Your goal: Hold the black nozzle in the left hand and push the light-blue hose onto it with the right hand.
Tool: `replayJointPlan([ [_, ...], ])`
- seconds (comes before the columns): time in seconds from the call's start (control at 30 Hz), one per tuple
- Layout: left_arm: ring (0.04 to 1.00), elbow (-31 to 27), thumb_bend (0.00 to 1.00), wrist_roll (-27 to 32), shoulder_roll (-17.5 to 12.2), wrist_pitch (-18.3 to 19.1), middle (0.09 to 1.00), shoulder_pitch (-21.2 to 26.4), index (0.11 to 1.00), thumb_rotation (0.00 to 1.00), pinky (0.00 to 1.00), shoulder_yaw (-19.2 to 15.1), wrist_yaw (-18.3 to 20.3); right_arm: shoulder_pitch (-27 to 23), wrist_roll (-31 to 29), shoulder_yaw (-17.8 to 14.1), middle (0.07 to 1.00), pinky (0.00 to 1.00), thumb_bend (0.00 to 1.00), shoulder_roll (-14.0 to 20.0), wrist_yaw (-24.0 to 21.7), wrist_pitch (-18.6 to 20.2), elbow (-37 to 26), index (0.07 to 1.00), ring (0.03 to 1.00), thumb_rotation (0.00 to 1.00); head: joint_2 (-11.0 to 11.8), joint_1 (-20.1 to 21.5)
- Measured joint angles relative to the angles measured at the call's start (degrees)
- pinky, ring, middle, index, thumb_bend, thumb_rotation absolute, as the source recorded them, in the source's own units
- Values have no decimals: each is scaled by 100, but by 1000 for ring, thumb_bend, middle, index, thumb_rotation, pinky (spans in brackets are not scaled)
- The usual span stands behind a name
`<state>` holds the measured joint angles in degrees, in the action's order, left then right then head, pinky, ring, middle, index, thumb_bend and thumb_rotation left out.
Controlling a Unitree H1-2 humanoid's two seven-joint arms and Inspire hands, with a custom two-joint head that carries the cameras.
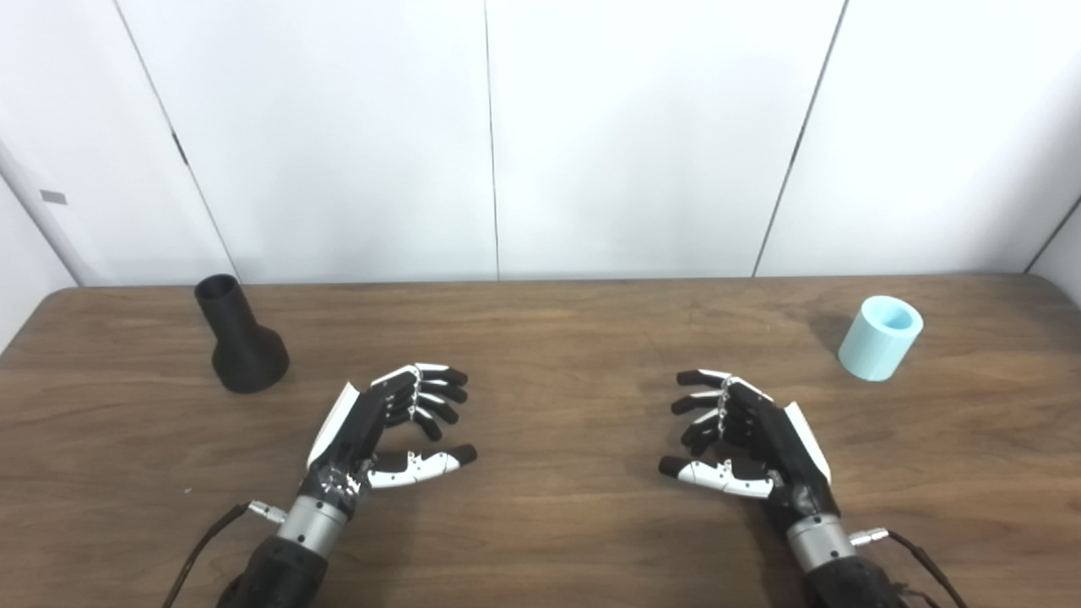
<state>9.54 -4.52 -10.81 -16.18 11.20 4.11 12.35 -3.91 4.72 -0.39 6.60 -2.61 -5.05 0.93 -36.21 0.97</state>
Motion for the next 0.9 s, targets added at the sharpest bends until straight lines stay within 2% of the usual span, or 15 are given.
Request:
replayJointPlan([
  [0.37, 556, 17, 702, 16, 1, 0, 635, 7, 666, 0, 428, 0, 2, 0, -21, -1, 592, 356, 671, 0, -1, -1, 6, 690, 444, 0, 35, -79],
  [0.5, 545, 90, 703, -24, 21, -46, 628, 43, 662, 0, 427, 20, -12, -7, -63, -18, 593, 363, 661, 6, -14, -30, 44, 693, 455, 0, 184, -597],
  [0.57, 548, 207, 708, -123, 49, -128, 629, 121, 664, 7, 442, 46, -63, -27, -110, -34, 597, 356, 652, 49, -57, -149, 106, 705, 453, 0, 447, -1429],
  [0.67, 544, 417, 718, -262, 114, -280, 624, 257, 663, 12, 435, 75, -124, -91, -233, -96, 604, 352, 628, 182, -160, -348, 247, 713, 450, 0, 659, -1880],
  [0.7, 539, 458, 721, -295, 148, -294, 618, 292, 660, 10, 426, 77, -159, -95, -287, -133, 614, 359, 612, 225, -175, -364, 276, 720, 453, 0, 798, -2116],
  [0.77, 550, 534, 724, -401, 194, -307, 617, 354, 659, 18, 440, 91, -262, -55, -323, -217, 629, 377, 594, 257, -168, -253, 238, 733, 470, 0, 888, -2241],
  [0.83, 583, 567, 728, -534, 237, -309, 633, 384, 655, 56, 469, 105, -367, 52, -349, -241, 635, 382, 566, 247, -152, 46, 48, 743, 483, 0, 1001, -2416],
  [0.9, 624, 601, 725, -738, 293, -307, 649, 408, 652, 80, 509, 108, -608, 122, -322, -241, 617, 357, 566, 201, -119, 268, -140, 731, 456, 0, 1063, -2470],
])
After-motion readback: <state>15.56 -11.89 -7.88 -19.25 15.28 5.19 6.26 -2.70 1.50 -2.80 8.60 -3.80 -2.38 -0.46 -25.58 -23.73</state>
